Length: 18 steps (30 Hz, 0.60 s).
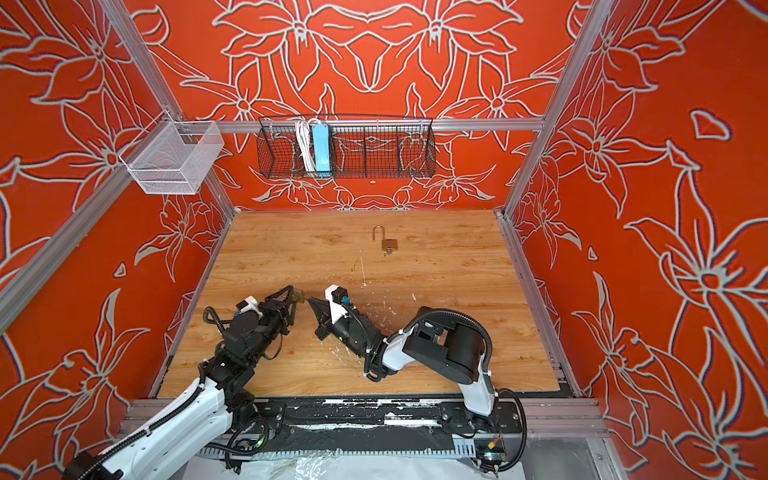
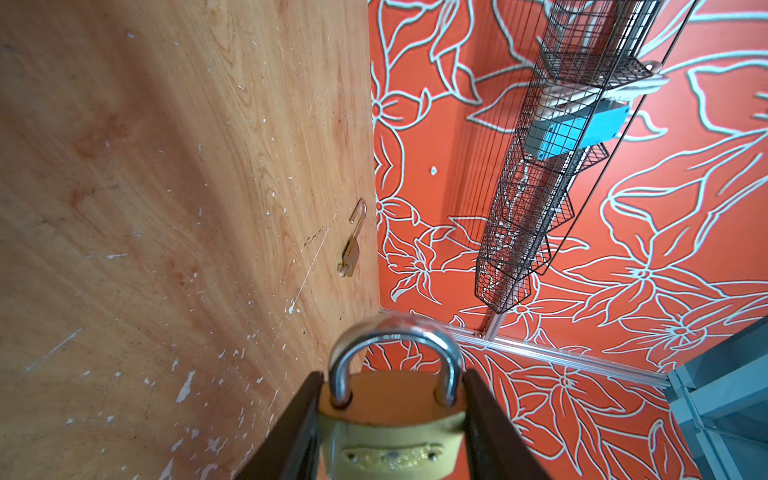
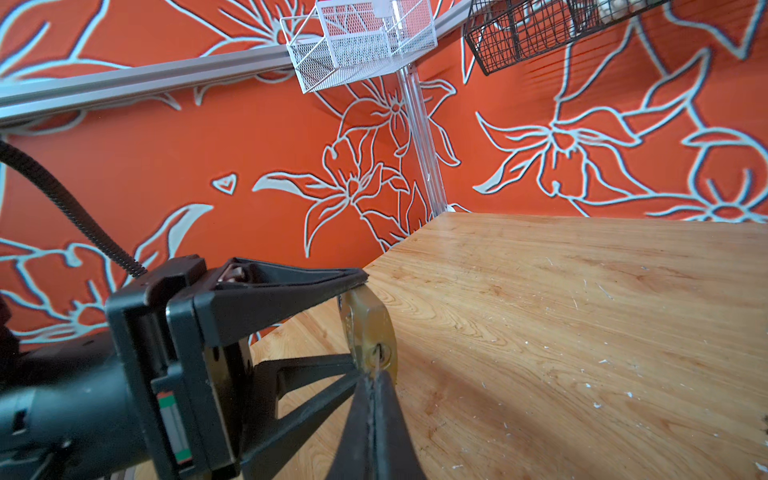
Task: Unlock with the key
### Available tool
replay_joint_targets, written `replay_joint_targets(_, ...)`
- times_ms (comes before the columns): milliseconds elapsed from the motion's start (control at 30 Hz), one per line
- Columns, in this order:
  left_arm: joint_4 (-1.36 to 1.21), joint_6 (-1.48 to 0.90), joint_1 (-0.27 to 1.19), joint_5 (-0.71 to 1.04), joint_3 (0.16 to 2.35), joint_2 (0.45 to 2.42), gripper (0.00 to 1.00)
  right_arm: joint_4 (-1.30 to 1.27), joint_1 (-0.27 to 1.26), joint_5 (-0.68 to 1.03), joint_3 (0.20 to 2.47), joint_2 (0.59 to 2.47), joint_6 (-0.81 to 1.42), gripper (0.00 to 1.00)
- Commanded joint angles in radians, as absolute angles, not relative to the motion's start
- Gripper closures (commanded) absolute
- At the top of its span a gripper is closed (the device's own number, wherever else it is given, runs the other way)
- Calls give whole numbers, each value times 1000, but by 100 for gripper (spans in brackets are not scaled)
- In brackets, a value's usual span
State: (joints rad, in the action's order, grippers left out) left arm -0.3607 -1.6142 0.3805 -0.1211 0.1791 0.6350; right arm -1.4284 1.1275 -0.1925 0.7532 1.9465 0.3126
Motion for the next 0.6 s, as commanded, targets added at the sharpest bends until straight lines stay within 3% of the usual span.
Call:
replay_joint_targets(0,-517,-1605,384,57,192,627,100,-1411,1107,-164,753,1951,287,100)
replay_joint_targets(133,-555,-1606,375,89,190,642,100,-1412,1100,-141,760,1965,291,100)
replay_joint_targets(433,-598,-1572,358,107,184,640,100,-1413,1095,79,782,1957,238,100)
replay_joint_targets(567,-607,-1557,346,116,180,643,100,-1413,1094,84,733,1911,214,100)
